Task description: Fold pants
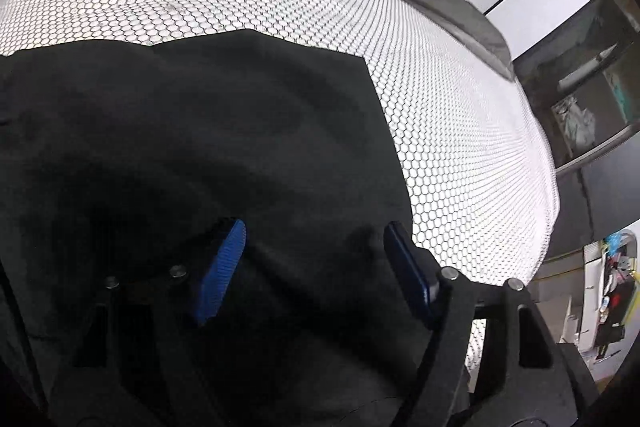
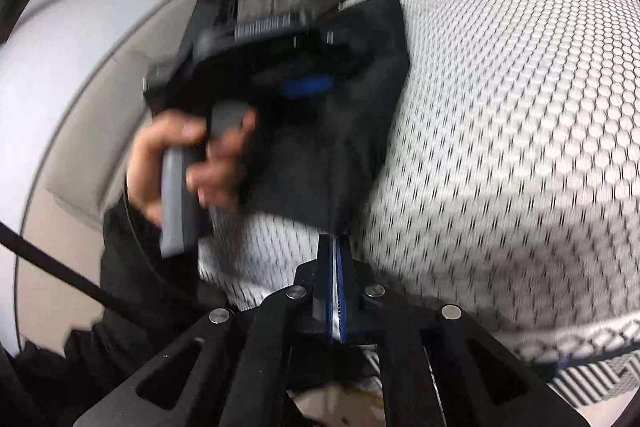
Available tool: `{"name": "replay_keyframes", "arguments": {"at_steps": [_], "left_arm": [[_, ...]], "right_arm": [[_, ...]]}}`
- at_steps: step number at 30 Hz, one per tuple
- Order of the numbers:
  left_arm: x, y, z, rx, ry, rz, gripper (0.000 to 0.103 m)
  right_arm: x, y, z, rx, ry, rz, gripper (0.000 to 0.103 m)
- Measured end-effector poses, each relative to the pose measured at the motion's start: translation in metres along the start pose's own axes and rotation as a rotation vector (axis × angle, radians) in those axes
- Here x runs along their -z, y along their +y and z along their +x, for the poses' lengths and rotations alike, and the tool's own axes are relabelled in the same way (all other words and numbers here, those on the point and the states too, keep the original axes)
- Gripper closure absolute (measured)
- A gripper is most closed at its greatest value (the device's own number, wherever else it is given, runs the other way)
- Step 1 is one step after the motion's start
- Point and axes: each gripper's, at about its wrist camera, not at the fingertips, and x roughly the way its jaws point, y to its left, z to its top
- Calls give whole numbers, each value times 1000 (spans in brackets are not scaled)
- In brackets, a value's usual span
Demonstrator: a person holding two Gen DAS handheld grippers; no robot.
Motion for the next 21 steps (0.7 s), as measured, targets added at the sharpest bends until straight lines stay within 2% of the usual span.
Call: {"name": "replay_keyframes", "arguments": {"at_steps": [1,2,3,5,6,7,8,9,10,11,12,14,15,16,17,19,20,21], "left_arm": [[4,0,-7,-16,-3,-4,33],[7,-1,-15,-23,-9,-4,33],[9,-1,-24,-20,-27,3,33],[15,1,-53,7,-116,47,29],[18,-1,-63,5,-159,63,26],[22,-5,-68,-9,-194,72,23],[25,-5,-70,-10,-188,84,23],[29,-13,-62,-1,-139,128,23],[29,-20,-53,-11,-111,160,23],[32,-25,-44,-76,-90,206,24],[33,-24,-39,-156,-92,223,24],[31,-11,-41,-265,-106,187,28],[27,2,-48,-262,-118,138,29],[23,19,-63,-211,-137,69,29],[22,31,-79,-174,-161,21,29],[19,47,-117,-120,-268,-34,26],[20,51,-130,-144,-311,-33,23],[22,59,-142,-185,-348,-31,22]], "right_arm": [[0,6,-7,34,-8,-20,98],[-1,10,-15,44,-37,-41,89],[-3,13,-27,50,-79,-58,71],[-11,11,-44,60,-159,-59,46],[-17,8,-48,46,-192,-45,44],[-21,6,-47,31,-196,-30,44],[-27,2,-41,11,-185,-8,44],[-30,-1,-32,5,-170,10,45],[-34,-2,-18,18,-147,31,50],[-35,-3,-5,25,-129,47,89],[-33,-4,0,40,-120,47,101],[-19,0,-2,28,-134,28,100],[-14,3,-3,16,-124,25,100],[-8,6,-6,20,-102,12,100],[-5,11,-8,64,-64,-33,98],[-9,21,-17,174,-58,-104,88],[-15,25,-24,206,-87,-133,72],[-23,26,-30,216,-118,-147,51]]}}
